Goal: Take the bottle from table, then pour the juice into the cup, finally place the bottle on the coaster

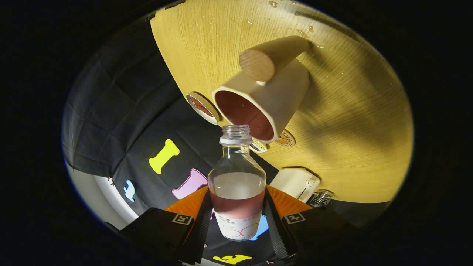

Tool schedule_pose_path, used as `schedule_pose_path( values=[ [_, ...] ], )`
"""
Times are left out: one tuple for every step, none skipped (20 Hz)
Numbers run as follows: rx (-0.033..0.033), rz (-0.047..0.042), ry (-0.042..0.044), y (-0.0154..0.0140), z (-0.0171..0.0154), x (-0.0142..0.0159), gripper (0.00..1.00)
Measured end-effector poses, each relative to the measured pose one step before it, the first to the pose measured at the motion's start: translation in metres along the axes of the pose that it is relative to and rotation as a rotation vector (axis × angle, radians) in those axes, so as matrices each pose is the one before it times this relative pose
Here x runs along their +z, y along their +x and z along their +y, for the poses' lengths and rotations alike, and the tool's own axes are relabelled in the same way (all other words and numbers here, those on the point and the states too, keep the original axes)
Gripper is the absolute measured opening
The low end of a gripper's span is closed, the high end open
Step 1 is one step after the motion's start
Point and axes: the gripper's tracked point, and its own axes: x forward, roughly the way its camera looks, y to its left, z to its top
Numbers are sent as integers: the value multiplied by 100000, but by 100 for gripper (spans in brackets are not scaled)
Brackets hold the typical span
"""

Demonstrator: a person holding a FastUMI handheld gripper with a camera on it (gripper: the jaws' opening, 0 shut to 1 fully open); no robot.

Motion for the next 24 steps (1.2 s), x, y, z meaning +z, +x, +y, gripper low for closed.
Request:
schedule_pose_path(
  values=[
    [-257, -6, 33, 80, -29, 60, 74],
    [-165, -13, 57, -6, -72, -53, 74],
    [-150, 118, -95, 33, 34, -67, 74],
    [-230, 197, -383, -8, -48, -16, 74],
    [-184, 228, -294, 3, -54, -85, 74],
    [-70, 77, -149, 0, 14, -71, 74],
    [-190, 186, -102, 9, -31, -99, 74],
    [-68, 215, -108, -22, 75, 1, 74],
    [-20, 186, -33, -10, -4, 16, 74],
    [61, 25, -13, 24, 73, -16, 74],
    [64, 49, -84, -51, 44, 22, 74],
    [-134, 56, -152, -41, -29, -37, 74],
    [-161, 125, -44, -36, -14, 25, 74],
    [-117, 84, 88, 2, -1, 12, 74],
    [50, 30, 187, -40, 54, 33, 74],
    [49, 160, -51, -34, 82, -6, 74],
    [165, 104, -491, -116, 35, -36, 74],
    [120, 222, -1070, -92, 46, -81, 74],
    [71, 187, -2038, -155, 28, -68, 74],
    [-294, 142, -3585, -110, -56, -45, 74],
    [-377, 131, -5156, -149, -92, -123, 74],
    [-600, 509, -6159, -161, -185, -304, 74],
    [-955, 899, -6504, -134, -217, -396, 74],
    [-705, 215, -7071, -85, -53, -291, 74]
  ],
)
